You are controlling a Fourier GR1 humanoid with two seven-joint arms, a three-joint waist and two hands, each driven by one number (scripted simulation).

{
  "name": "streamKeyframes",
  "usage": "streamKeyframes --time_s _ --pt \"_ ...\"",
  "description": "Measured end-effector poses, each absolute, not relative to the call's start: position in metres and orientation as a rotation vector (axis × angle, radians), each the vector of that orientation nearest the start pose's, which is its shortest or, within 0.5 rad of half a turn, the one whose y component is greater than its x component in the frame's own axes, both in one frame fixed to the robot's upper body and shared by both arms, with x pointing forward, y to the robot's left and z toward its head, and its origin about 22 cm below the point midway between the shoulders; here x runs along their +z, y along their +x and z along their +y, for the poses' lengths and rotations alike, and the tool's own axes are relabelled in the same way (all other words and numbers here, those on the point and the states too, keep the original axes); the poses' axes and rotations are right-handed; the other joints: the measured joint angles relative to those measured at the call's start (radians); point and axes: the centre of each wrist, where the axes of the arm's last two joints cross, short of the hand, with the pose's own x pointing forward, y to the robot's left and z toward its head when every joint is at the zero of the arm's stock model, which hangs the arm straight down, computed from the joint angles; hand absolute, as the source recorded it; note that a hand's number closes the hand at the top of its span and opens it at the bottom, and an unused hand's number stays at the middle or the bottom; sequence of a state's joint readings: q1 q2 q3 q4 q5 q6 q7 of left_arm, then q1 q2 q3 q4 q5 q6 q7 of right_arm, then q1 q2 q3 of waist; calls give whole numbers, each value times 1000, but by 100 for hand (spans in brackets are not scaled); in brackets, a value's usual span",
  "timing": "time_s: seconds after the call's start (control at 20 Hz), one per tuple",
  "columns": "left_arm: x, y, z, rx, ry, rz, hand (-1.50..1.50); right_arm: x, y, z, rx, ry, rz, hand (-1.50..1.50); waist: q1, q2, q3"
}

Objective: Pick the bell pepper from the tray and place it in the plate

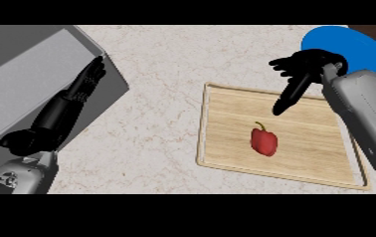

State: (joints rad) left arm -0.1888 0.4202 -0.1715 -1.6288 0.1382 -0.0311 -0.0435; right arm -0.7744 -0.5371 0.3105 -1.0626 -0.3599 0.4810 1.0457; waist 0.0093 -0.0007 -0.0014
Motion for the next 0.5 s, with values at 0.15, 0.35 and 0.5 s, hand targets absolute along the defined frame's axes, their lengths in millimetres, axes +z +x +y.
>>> streamKeyframes --time_s 0.15,0.35,0.5 --pt "75 280 258 -458 14 -1778 0 148 405 -258 824 -174 -543 -150 -2 1 0" --pt "75 279 261 -460 20 -1782 0 145 406 -274 815 -177 -506 -150 -2 1 0" --pt "75 275 262 -463 15 -1784 0 144 411 -279 807 -146 -497 -150 1 1 1"
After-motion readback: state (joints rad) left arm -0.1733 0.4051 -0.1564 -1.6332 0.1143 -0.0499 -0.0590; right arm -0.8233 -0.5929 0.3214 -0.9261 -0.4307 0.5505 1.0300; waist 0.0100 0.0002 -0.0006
